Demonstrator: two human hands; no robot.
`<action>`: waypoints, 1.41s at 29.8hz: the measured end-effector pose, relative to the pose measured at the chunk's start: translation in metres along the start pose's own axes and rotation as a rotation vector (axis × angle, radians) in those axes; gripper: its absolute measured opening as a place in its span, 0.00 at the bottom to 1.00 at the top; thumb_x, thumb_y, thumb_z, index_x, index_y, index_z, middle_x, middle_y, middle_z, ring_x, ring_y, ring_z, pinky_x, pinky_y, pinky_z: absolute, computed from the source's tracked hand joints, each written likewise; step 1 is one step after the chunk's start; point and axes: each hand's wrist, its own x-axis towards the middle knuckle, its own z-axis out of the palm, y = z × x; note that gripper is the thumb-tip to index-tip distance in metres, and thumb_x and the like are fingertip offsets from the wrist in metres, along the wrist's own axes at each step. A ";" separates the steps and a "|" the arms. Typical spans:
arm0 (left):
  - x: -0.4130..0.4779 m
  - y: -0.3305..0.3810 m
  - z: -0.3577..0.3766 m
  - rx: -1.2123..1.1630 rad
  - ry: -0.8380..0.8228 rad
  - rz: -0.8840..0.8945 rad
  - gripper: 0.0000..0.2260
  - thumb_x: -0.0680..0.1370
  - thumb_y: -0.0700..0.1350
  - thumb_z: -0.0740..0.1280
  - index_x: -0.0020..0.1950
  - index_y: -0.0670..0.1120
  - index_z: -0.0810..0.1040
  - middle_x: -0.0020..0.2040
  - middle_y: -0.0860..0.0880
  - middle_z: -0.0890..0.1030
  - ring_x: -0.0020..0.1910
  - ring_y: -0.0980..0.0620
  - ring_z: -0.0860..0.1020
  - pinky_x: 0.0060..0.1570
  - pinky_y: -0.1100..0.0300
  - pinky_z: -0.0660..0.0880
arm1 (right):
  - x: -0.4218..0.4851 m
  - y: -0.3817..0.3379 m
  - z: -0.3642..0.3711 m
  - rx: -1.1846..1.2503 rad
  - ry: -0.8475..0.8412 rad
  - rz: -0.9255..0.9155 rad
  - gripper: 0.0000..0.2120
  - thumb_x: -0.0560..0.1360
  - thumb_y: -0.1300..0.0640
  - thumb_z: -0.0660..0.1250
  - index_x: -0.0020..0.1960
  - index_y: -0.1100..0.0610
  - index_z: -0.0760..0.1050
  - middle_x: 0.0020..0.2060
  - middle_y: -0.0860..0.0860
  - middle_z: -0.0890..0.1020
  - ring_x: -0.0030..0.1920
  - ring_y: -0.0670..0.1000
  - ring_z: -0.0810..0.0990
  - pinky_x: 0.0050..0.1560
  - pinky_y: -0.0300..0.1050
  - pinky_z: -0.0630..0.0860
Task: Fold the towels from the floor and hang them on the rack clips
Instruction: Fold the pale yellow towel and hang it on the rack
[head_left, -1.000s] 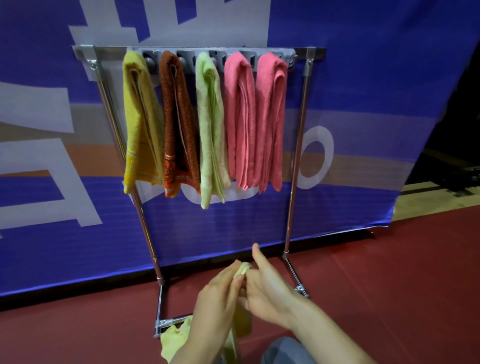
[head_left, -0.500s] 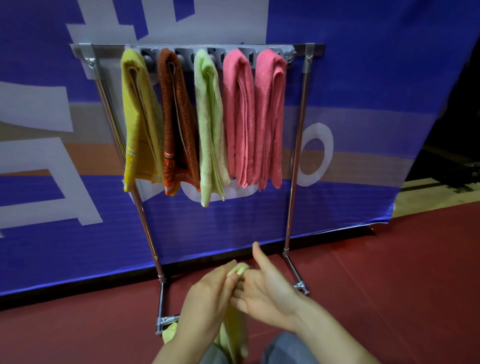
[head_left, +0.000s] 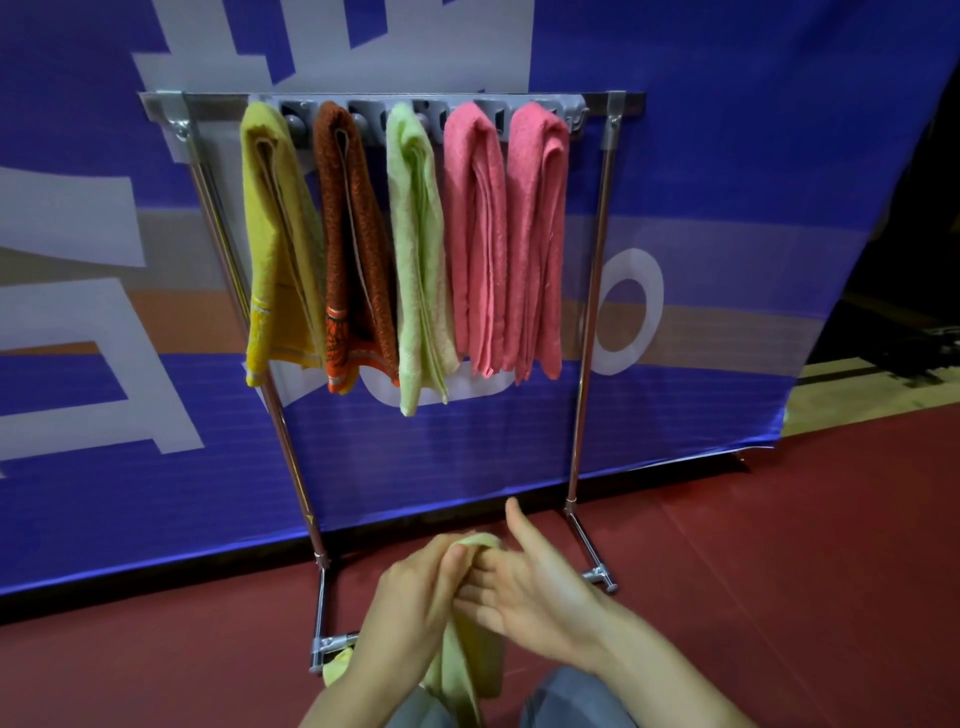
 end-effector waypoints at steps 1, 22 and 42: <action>0.000 0.001 -0.003 -0.043 0.004 -0.016 0.12 0.74 0.57 0.53 0.42 0.61 0.77 0.37 0.65 0.81 0.39 0.66 0.78 0.41 0.69 0.72 | 0.000 0.001 -0.003 -0.055 0.027 0.001 0.35 0.76 0.38 0.40 0.65 0.63 0.66 0.56 0.53 0.75 0.58 0.49 0.75 0.52 0.35 0.76; 0.004 0.014 -0.050 -0.299 -0.327 0.021 0.30 0.67 0.70 0.58 0.48 0.46 0.80 0.48 0.45 0.82 0.48 0.56 0.78 0.53 0.60 0.74 | -0.001 -0.009 -0.038 -0.930 -0.067 -0.350 0.29 0.55 0.30 0.68 0.52 0.43 0.74 0.66 0.38 0.58 0.62 0.24 0.58 0.58 0.21 0.62; 0.020 0.019 -0.072 -0.363 -0.154 -0.115 0.23 0.74 0.57 0.60 0.45 0.37 0.79 0.38 0.48 0.82 0.38 0.56 0.78 0.40 0.69 0.74 | -0.035 -0.033 -0.048 -0.876 0.100 -0.461 0.13 0.72 0.69 0.64 0.50 0.53 0.74 0.31 0.34 0.81 0.24 0.35 0.74 0.27 0.25 0.67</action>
